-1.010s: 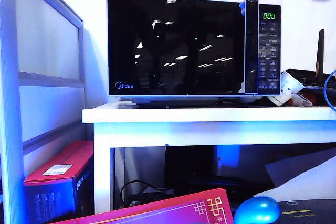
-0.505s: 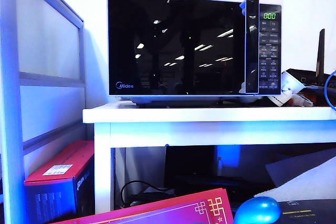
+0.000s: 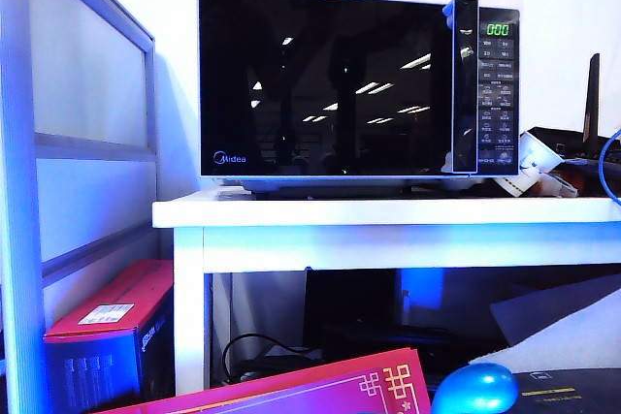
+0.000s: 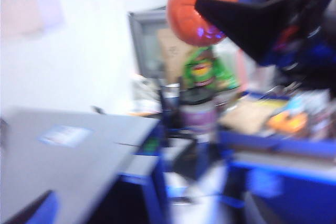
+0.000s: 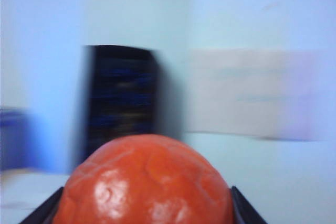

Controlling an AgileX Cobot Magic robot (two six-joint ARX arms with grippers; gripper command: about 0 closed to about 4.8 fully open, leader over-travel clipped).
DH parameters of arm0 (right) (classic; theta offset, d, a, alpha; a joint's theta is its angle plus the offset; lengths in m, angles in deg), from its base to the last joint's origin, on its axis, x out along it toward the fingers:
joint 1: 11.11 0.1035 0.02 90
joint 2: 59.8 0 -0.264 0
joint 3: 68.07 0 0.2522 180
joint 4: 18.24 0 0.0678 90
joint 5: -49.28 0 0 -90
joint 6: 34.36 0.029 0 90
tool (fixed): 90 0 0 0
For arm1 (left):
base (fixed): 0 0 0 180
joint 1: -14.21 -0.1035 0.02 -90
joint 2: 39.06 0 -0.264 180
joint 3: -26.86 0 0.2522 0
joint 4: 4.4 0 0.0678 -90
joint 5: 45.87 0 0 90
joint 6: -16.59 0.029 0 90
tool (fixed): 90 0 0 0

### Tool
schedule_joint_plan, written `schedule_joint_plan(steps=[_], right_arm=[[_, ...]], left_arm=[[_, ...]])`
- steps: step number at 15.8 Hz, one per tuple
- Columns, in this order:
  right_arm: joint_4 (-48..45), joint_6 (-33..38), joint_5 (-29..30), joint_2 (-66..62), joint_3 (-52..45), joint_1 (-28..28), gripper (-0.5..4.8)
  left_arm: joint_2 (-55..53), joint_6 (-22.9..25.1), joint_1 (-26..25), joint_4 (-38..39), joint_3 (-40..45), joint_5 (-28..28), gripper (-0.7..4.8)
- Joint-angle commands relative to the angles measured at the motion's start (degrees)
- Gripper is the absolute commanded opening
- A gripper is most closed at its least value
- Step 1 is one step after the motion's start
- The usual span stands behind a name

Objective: Open the microwave door, place the orange inside the microwave, then close the microwave door.

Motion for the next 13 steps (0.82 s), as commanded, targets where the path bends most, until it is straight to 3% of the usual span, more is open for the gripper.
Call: schedule_joint_plan(steps=[1, 5, 8, 13], right_arm=[[-0.96, 8.7, 9.6, 0.55, 0.24, 1.31, 1.39], [-1.09, 13.92, 15.58, 0.57, 0.24, 2.12, 1.39], [-0.22, 13.77, 15.63, 0.5, 0.24, 2.38, 1.39], [-0.87, 13.27, 16.11, 0.85, 0.33, 2.19, 1.39]], left_arm=[[0.79, 8.24, 0.09, -2.6, -0.48, 0.04, 4.79], [2.08, 9.53, 0.09, -6.54, -0.61, -1.6, 4.79], [2.21, 9.4, 0.09, -7.17, -0.61, -5.09, 4.79], [2.03, 3.41, 0.13, -1.88, -0.59, -1.68, 4.79]])
